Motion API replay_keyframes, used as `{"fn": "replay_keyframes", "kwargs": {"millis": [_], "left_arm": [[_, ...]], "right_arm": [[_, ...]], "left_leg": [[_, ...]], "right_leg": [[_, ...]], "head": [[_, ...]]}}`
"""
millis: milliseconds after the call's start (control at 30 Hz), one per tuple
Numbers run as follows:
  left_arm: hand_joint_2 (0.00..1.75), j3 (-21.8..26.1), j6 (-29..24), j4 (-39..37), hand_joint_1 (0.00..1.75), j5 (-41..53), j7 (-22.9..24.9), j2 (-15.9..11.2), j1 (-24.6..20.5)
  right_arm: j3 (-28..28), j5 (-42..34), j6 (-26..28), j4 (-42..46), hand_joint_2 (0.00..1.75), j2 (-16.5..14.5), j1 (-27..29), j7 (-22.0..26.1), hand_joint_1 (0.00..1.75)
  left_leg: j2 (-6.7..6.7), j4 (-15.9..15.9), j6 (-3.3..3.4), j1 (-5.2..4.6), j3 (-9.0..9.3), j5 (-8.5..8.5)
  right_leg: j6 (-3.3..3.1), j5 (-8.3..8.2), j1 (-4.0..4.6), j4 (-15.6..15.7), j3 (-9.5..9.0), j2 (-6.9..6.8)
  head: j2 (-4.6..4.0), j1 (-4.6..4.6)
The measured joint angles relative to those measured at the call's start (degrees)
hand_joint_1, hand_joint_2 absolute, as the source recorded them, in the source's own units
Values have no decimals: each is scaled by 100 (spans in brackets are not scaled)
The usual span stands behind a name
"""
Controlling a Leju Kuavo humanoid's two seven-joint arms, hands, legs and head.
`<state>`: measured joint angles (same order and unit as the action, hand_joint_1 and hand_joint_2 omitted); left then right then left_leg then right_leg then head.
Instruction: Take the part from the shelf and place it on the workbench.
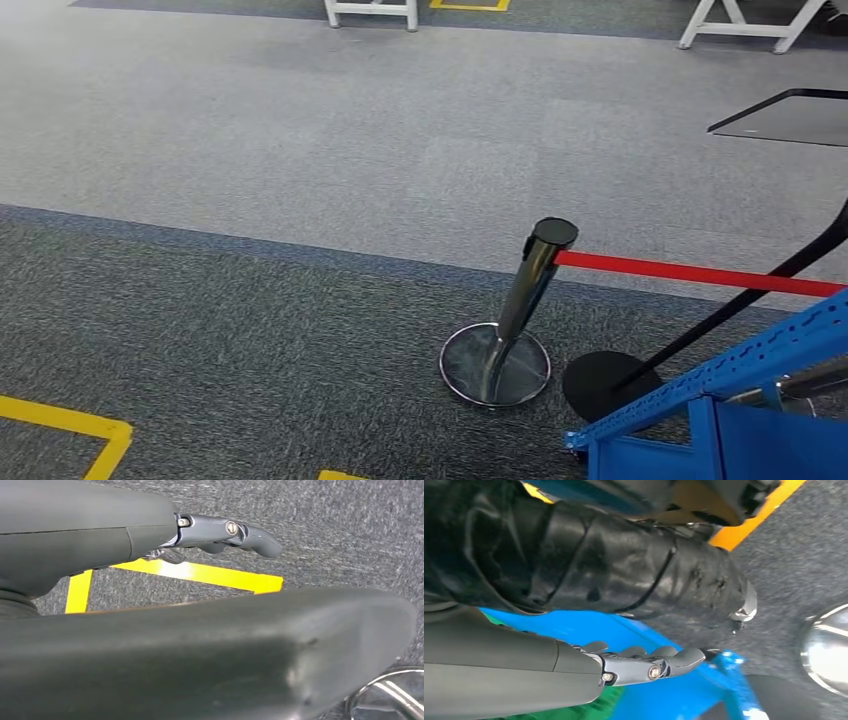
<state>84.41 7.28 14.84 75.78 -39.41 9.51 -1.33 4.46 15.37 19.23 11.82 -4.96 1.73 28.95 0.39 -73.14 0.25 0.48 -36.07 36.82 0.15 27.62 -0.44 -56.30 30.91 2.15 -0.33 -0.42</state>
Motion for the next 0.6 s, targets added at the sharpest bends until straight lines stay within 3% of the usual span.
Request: {"fn": "replay_keyframes", "kwargs": {"millis": [33,100,167,233,267,333,400,467,500,533,600], "left_arm": [[0,5,0,0,0,0,-2,1,2],[0,16,0,0,0,0,-8,0,3],[0,22,0,0,0,0,-18,1,0],[0,26,2,0,0,0,-28,8,-5],[0,26,3,0,0,0,-31,14,-9],[0,27,7,0,0,-1,-36,22,-13],[0,30,16,0,0,-7,-37,23,5],[0,34,22,0,0,-9,-37,27,22],[0,37,22,0,0,-8,-37,30,20],[0,40,22,0,0,-7,-37,35,14],[0,48,22,0,0,-8,-37,46,0]], "right_arm": [[0,-7,0,-28,0,1,1,-3,0],[0,-19,-4,-66,0,1,-7,-3,0],[-1,-40,-28,-88,0,1,-33,10,0],[-1,-68,-67,-113,0,1,-36,33,0],[-1,-81,-87,-128,0,2,-27,42,0],[0,-104,-128,-155,0,9,-20,47,0],[0,-121,-159,-167,0,19,-40,44,0],[0,-133,-182,-177,0,23,-51,41,0],[0,-137,-190,-184,0,23,-45,40,0],[0,-137,-195,-190,0,25,-36,40,0],[0,-137,-199,-198,0,32,-35,38,0]], "left_leg": [[-26,255,17,1,114,-191],[-236,1053,62,8,465,-595],[-424,1532,96,6,658,-735],[-385,1598,133,-14,665,-735],[-324,1623,166,-14,668,-760],[-191,1688,239,-5,677,-810],[-33,1711,276,-14,666,-827],[139,1706,282,-27,646,-827],[213,1704,281,-29,641,-826],[279,1701,275,-29,641,-822],[394,1683,244,-41,658,-800]], "right_leg": [[4,-2,1,-11,0,73],[25,-5,2,-38,12,208],[88,-22,-7,-64,68,338],[179,-59,-32,-60,146,452],[211,-53,-42,-78,183,423],[248,119,-34,-332,342,176],[276,503,-27,-1038,670,-99],[309,741,-31,-1671,943,-170],[319,707,-32,-1702,928,-186],[320,575,-31,-1490,785,-213],[299,260,-19,-657,292,-413]], "head": [[0,-1],[0,-4],[0,-4],[0,-3],[0,-3],[0,31],[0,81],[0,99],[0,99],[0,100],[0,103]]}}
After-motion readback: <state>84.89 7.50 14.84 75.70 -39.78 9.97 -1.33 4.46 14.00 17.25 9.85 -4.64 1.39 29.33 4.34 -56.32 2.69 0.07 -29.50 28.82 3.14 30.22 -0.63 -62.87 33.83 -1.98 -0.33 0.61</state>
